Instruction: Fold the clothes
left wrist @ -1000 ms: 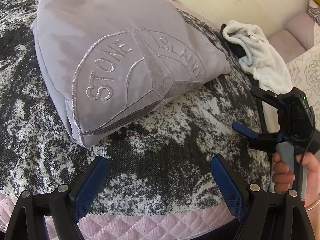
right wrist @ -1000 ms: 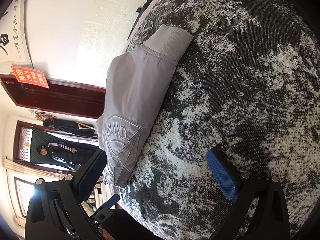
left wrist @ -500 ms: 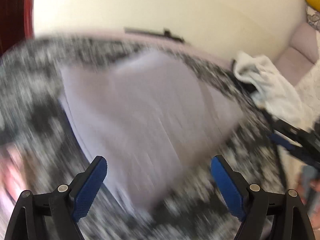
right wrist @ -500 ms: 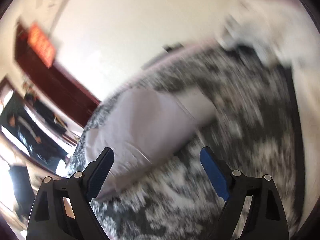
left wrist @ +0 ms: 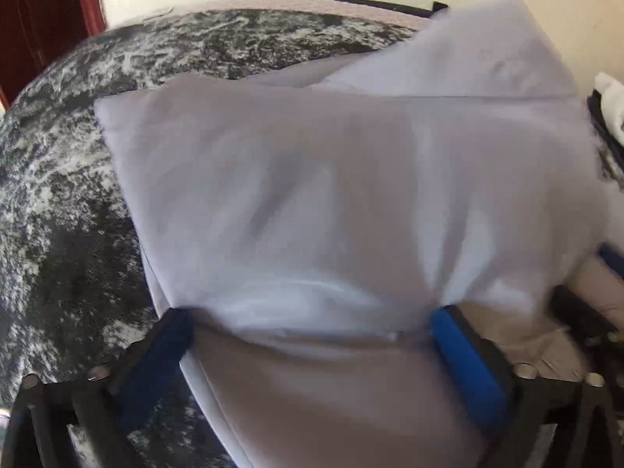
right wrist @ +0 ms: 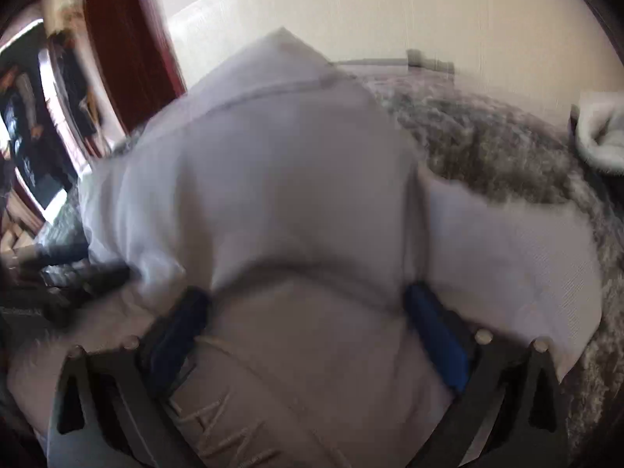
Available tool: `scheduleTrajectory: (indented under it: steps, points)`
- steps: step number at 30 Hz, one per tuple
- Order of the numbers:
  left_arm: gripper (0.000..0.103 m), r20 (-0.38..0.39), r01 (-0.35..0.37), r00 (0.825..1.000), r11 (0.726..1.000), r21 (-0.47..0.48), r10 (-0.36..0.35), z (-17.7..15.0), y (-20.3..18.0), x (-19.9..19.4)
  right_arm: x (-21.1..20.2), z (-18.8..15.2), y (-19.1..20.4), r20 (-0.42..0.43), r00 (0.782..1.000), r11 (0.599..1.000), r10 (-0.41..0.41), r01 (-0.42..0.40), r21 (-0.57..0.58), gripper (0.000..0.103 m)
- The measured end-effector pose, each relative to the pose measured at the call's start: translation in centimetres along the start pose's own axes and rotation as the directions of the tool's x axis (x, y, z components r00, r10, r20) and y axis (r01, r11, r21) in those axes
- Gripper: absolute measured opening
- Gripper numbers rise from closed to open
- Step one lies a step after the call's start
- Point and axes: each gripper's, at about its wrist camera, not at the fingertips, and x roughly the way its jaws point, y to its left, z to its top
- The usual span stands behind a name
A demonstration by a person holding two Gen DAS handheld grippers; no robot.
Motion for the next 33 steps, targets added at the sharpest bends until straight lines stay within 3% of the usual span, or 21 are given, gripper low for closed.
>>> scheduleTrajectory:
  steps: [2,4,5,7,8,9,12,13,15,17,20,22,24,27,29,30,31,32,33]
  points:
    - [0.099,-0.002,0.133,0.991,0.983,-0.126,-0.134,0.7,2.8,-2.5,-1.2,1.6,-0.1,-0.027,0.999,0.999,0.038,-0.037,0.034,0.1]
    - [0.1,0.048,0.267,0.963,0.926,-0.265,-0.264,0.6,6.5,-5.5,-4.7,2.1,-1.7,0.063,0.976,0.964,0.21,-0.217,0.151,0.1]
    - [0.1,0.076,0.293,0.956,0.897,-0.331,-0.284,0.1,8.6,-6.8,-6.3,2.0,-2.6,0.106,0.953,0.932,0.283,-0.299,0.206,0.101]
    - [0.1,0.08,0.278,0.959,0.858,-0.432,-0.271,-0.8,11.2,-7.6,-8.2,0.7,-5.2,0.16,0.889,0.814,0.43,-0.458,0.357,0.103]
    - [0.1,0.062,0.285,0.955,0.844,-0.454,-0.29,-0.9,11.7,-7.1,-8.2,-0.2,-6.3,0.162,0.864,0.752,0.477,-0.496,0.433,0.103]
    - [0.1,0.033,0.294,0.948,0.838,-0.46,-0.315,-0.9,11.5,-6.1,-7.5,-1.5,-7.5,0.152,0.847,0.689,0.51,-0.507,0.518,0.103]
    - [0.1,-0.041,0.309,0.929,0.831,-0.463,-0.368,-0.9,10.2,-3.1,-4.5,-5.0,-9.9,0.149,0.834,0.555,0.532,-0.476,0.682,0.103]
    - [0.1,-0.049,0.305,0.93,0.838,-0.452,-0.365,-0.7,9.4,-2.4,-3.5,-6.1,-10.4,0.154,0.836,0.516,0.527,-0.459,0.724,0.103]
    - [0.1,-0.058,0.258,0.949,0.869,-0.422,-0.31,-0.6,8.1,-1.9,-1.3,-8.1,-11.6,0.186,0.831,0.411,0.524,-0.438,0.8,0.103]
    - [0.1,-0.079,0.228,0.956,0.883,-0.41,-0.283,-0.6,7.3,-0.7,-0.3,-8.3,-12.1,0.23,0.824,0.37,0.518,-0.458,0.808,0.103]
    - [0.101,-0.066,0.212,0.964,0.895,-0.393,-0.258,0.2,6.4,0.2,1.5,-7.4,-12.4,0.227,0.824,0.365,0.52,-0.454,0.813,0.103]
    - [0.1,-0.033,0.247,0.959,0.884,-0.398,-0.282,1.1,6.0,0.5,2.8,-6.8,-12.6,0.217,0.829,0.363,0.515,-0.441,0.821,0.103]
    - [0.083,-0.017,0.258,0.958,0.888,-0.381,-0.286,1.9,5.5,0.8,3.8,-6.1,-12.7,0.208,0.846,0.372,0.491,-0.419,0.828,0.103]
    - [0.069,-0.016,0.183,0.981,0.944,-0.276,-0.194,2.8,4.0,1.2,5.3,-4.9,-13.1,0.187,0.877,0.388,0.442,-0.376,0.842,0.103]
    - [0.058,0.001,0.14,0.99,0.965,-0.22,-0.144,3.1,3.3,0.7,6.1,-4.0,-13.3,0.17,0.896,0.406,0.41,-0.347,0.845,0.103]
    - [0.051,0.01,0.118,0.993,0.974,-0.193,-0.119,3.3,3.1,0.5,6.4,-3.5,-13.4,0.158,0.905,0.426,0.395,-0.333,0.842,0.103]
    - [0.048,0.021,0.095,0.995,0.981,-0.17,-0.093,3.5,2.8,0.2,6.5,-2.9,-13.2,0.138,0.911,0.477,0.389,-0.327,0.816,0.101]
    - [0.042,0.034,0.079,0.997,0.985,-0.152,-0.075,3.5,2.7,-0.2,6.6,-2.3,-13.0,0.12,0.918,0.525,0.379,-0.32,0.789,0.091]
    - [0.037,0.049,0.065,0.997,0.989,-0.136,-0.059,3.5,2.8,-0.8,6.5,-2.1,-12.8,0.116,0.927,0.564,0.357,-0.313,0.764,0.039]
